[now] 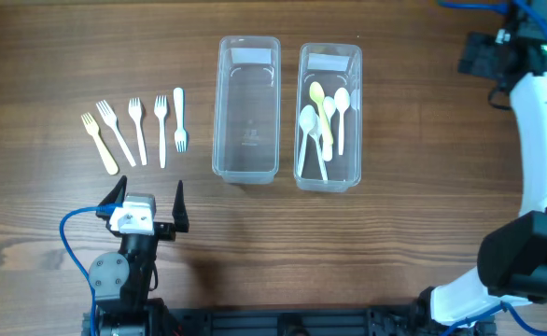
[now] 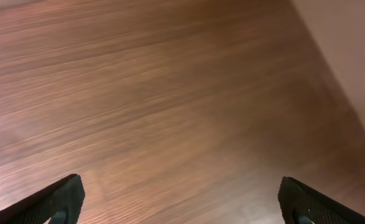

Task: Pack container
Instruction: 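Raise the right gripper to rest and move the left gripper toward the forks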

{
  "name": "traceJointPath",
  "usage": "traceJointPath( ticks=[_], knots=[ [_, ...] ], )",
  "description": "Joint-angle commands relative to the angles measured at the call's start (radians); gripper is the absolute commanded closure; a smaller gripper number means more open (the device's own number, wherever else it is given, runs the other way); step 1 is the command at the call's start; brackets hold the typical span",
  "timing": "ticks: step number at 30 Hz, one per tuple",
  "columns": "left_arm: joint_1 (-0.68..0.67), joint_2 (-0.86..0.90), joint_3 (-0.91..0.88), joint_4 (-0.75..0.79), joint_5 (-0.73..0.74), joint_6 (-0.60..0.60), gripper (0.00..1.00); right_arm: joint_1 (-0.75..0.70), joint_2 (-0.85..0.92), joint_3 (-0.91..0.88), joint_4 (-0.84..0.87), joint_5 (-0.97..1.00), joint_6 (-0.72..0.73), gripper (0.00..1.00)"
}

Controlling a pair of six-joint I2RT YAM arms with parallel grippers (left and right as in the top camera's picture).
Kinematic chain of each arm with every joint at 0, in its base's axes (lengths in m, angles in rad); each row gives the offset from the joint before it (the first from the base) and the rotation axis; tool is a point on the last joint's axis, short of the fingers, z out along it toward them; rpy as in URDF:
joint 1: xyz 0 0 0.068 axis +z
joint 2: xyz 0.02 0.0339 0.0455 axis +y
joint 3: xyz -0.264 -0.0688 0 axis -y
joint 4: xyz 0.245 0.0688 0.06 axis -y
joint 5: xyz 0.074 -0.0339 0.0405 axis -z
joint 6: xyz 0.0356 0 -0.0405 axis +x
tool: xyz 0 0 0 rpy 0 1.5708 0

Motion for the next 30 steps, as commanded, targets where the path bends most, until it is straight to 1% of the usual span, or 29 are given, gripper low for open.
traceJointPath(
  ticks=[1, 12, 14, 17, 19, 22, 27, 30],
  knots=[
    [-0.006, -0.006, -0.008, 0.004, -0.005, 0.022, 0.0, -0.029, 0.009, 0.008, -0.003, 0.024, 0.007, 0.0],
    [-0.006, -0.006, -0.007, 0.016, 0.006, 0.018, 0.0, -0.029, 0.009, 0.008, 0.001, 0.024, 0.007, 0.0],
    [-0.006, -0.005, 0.007, 0.01, 0.01, 0.003, 0.0, -0.029, 0.009, 0.008, 0.001, 0.024, 0.007, 0.0],
    [-0.006, 0.02, 0.071, -0.017, 0.003, -0.013, 0.0, -0.029, 0.009, 0.008, 0.001, 0.024, 0.008, 0.0],
    [-0.006, 0.067, 0.146, -0.063, -0.051, -0.037, 0.0, -0.029, 0.009, 0.008, 0.001, 0.024, 0.007, 0.0],
    [-0.006, 0.19, 0.279, -0.146, -0.085, -0.035, 0.0, -0.029, 0.009, 0.008, 0.001, 0.024, 0.007, 0.0],
    [-0.006, 0.562, 0.602, -0.288, -0.084, -0.033, 0.0, -0.029, 0.009, 0.008, 0.001, 0.024, 0.007, 0.0],
    [-0.007, 0.819, 0.852, -0.43, -0.079, -0.034, 0.0, -0.029, 0.009, 0.008, 0.001, 0.024, 0.007, 0.0]
  ],
)
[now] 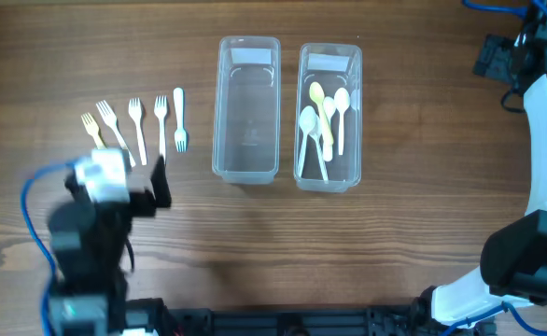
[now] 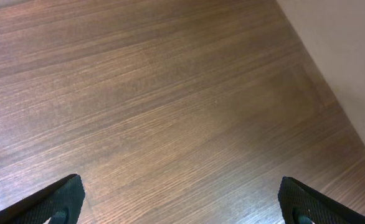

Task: Pack container
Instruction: 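Raise the right gripper to rest and move the left gripper toward the forks, then position the left gripper over the light-blue fork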

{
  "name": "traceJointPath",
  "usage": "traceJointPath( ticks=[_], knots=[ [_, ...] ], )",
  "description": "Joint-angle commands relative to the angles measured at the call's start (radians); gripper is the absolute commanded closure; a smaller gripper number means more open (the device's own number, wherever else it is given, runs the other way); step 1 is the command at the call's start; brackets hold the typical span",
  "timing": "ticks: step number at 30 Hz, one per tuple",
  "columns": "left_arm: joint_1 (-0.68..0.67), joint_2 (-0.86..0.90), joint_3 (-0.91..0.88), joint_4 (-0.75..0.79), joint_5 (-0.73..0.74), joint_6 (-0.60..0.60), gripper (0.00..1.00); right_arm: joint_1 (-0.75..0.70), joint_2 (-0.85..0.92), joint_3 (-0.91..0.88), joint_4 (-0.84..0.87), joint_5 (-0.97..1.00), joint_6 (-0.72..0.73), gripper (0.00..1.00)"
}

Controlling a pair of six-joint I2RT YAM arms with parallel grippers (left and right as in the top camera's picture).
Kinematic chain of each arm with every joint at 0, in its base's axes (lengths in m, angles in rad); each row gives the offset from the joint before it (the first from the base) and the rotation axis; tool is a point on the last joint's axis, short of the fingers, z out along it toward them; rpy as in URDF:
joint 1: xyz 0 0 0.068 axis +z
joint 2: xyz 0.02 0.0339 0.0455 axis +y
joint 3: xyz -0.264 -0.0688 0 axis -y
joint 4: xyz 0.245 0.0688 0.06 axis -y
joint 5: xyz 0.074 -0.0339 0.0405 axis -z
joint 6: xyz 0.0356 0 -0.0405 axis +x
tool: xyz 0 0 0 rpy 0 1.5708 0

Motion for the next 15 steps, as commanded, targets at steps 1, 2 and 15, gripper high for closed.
traceJointPath(
  ticks=[1, 2, 15],
  knots=[
    [-0.007, 0.333, 0.326, -0.146, -0.01, -0.01, 0.0, 0.003, 0.009, 0.008, 0.001, 0.017, 0.007, 0.0],
    [-0.006, 0.414, 0.415, -0.212, -0.01, -0.01, 0.0, 0.003, 0.009, 0.008, 0.001, 0.017, 0.008, 0.0],
    [-0.006, 0.935, 0.867, -0.423, 0.174, -0.01, 0.0, 0.003, 0.009, 0.008, 0.001, 0.017, 0.007, 0.0]
  ],
)
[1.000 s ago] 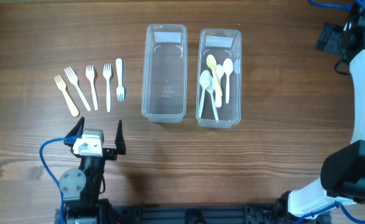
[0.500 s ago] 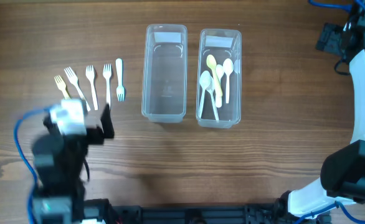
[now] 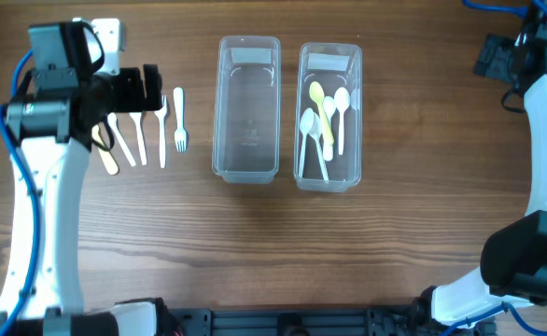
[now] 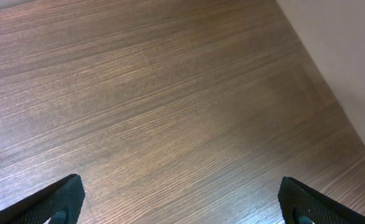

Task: Pack container
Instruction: 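Position the left gripper over the light-blue fork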

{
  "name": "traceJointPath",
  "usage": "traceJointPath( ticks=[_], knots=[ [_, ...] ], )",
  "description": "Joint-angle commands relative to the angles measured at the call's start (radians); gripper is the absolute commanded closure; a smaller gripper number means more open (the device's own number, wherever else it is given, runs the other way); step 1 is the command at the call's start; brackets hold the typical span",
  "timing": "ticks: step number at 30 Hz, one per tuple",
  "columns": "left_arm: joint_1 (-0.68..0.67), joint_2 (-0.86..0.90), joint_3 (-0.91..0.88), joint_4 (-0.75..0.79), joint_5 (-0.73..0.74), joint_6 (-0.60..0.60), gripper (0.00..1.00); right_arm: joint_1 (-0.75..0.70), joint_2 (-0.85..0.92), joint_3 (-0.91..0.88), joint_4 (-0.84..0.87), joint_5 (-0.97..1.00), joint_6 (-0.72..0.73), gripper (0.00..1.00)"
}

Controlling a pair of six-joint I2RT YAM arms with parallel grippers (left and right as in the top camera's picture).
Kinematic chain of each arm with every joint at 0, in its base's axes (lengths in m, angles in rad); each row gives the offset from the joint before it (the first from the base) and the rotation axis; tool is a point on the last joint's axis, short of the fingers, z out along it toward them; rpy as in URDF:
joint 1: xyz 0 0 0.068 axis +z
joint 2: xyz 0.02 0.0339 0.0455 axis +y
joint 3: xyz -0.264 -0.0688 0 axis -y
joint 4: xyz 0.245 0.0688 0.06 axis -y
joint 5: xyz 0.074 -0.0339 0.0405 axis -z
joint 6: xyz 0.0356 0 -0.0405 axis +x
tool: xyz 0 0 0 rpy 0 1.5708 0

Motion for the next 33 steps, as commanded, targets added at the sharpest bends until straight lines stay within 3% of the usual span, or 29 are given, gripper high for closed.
traceJointPath(
  ticks=[1, 8, 19, 21, 22, 25, 33],
  knots=[
    [-0.006, 0.052, 0.026, 0.006, 0.109, -0.01, 0.0, 0.003, 0.008, 0.008, 0.0, 0.017, 0.007, 0.0],
    [-0.006, 0.099, 0.026, 0.013, 0.108, -0.01, 0.0, 0.003, 0.008, 0.008, 0.0, 0.017, 0.007, 0.0],
    [-0.014, 0.298, 0.026, -0.046, 0.033, -0.123, 0.06, 0.003, 0.008, 0.008, 0.0, 0.016, 0.007, 0.0],
    [-0.032, 0.34, 0.026, -0.059, 0.034, -0.123, 0.13, 0.003, 0.008, 0.008, 0.0, 0.017, 0.007, 0.0],
    [-0.04, 0.352, 0.026, -0.06, 0.033, -0.122, 0.22, 0.003, 0.008, 0.008, 0.0, 0.017, 0.007, 0.0],
    [-0.069, 0.38, 0.026, -0.05, 0.032, -0.122, 0.31, 0.003, 0.008, 0.008, 0.0, 0.017, 0.007, 0.0],
    [-0.142, 0.436, 0.026, -0.018, -0.079, -0.154, 0.36, 0.003, 0.008, 0.008, 0.0, 0.017, 0.007, 0.0]
  ],
)
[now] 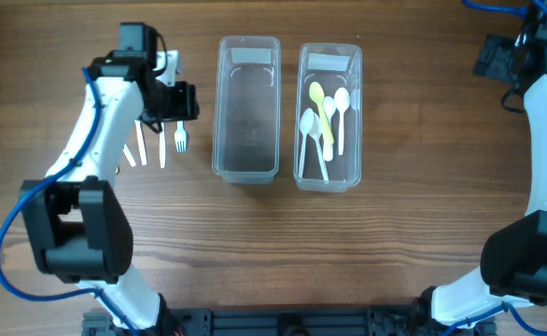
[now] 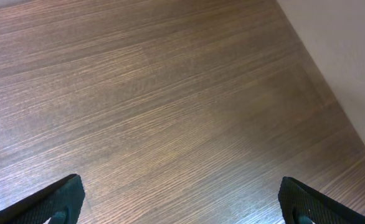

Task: Pack container
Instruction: 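Position the left gripper over the light-blue fork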

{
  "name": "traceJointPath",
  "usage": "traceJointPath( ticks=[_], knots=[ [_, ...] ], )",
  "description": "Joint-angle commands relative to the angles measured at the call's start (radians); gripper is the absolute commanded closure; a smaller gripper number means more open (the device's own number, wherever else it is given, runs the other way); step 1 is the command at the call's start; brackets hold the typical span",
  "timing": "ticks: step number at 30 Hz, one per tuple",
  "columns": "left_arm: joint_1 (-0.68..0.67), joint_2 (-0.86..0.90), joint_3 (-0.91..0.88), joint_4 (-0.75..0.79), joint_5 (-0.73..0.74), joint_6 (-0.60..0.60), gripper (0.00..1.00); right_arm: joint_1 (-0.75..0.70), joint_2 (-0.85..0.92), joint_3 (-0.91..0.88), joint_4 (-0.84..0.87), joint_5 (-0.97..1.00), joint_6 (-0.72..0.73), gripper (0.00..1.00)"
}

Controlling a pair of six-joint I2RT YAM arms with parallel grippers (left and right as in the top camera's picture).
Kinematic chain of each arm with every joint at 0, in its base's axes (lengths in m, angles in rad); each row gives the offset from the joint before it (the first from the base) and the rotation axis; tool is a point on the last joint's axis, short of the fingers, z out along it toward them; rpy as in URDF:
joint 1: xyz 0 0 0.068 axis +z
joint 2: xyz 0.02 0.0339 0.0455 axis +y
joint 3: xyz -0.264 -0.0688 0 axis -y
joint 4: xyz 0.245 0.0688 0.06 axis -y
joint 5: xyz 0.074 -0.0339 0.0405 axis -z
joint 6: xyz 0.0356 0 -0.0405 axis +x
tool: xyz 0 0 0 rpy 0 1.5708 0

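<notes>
Several plastic forks lie in a row left of the containers; the white fork [image 1: 179, 140] nearest the containers shows only its tines, its handle hidden under my left gripper [image 1: 172, 103]. That gripper hangs over the upper ends of the right-hand forks, its dark finger blocks standing apart, open. The left clear container [image 1: 247, 173] has nothing in it. The right clear container [image 1: 329, 183] holds several white spoons and a yellow spoon [image 1: 321, 101]. My right gripper [image 2: 182, 205] is open over bare wood at the table's far right, far from both containers.
The right arm [image 1: 546, 112] runs down the right edge of the overhead view. The table's right edge [image 2: 332, 99] shows in the right wrist view, with pale floor beyond it. My left arm [image 1: 91, 121] crosses above the left-hand forks.
My left gripper has moved to the right, from over the left-hand forks to over the right-hand ones beside the empty container. The right arm, forks and spoons have not moved.
My left gripper stood open near the table's front edge, below the full row of forks. It then showed blurred just below the forks, then over the left forks, and now over the right ones. The right gripper shifted slightly at first, then stayed still and open.
</notes>
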Motion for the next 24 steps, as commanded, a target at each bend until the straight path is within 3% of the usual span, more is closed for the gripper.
traceJointPath(
  ticks=[1, 7, 17, 20, 22, 24],
  knots=[
    [-0.031, 0.037, 0.015, 0.002, -0.113, -0.036, 0.36, 0.003, 0.008, 0.008, 0.0, 0.017, 0.008, 0.0],
    [-0.034, 0.063, 0.015, 0.002, -0.158, -0.129, 0.43, 0.005, 0.008, 0.008, 0.0, 0.017, 0.008, 0.0],
    [-0.033, 0.094, -0.01, 0.031, -0.098, -0.127, 0.46, 0.005, 0.008, 0.008, 0.0, 0.017, 0.008, 0.0],
    [-0.031, 0.094, -0.017, 0.052, -0.098, -0.12, 0.43, 0.005, 0.008, 0.009, 0.0, 0.016, 0.008, 0.0],
    [-0.031, 0.094, -0.017, 0.064, -0.098, -0.12, 0.3, 0.005, 0.008, 0.008, 0.0, 0.017, 0.008, 0.0],
    [-0.029, 0.094, -0.017, 0.074, -0.097, -0.12, 0.27, 0.005, 0.008, 0.008, 0.0, 0.017, 0.008, 0.0]
  ],
)
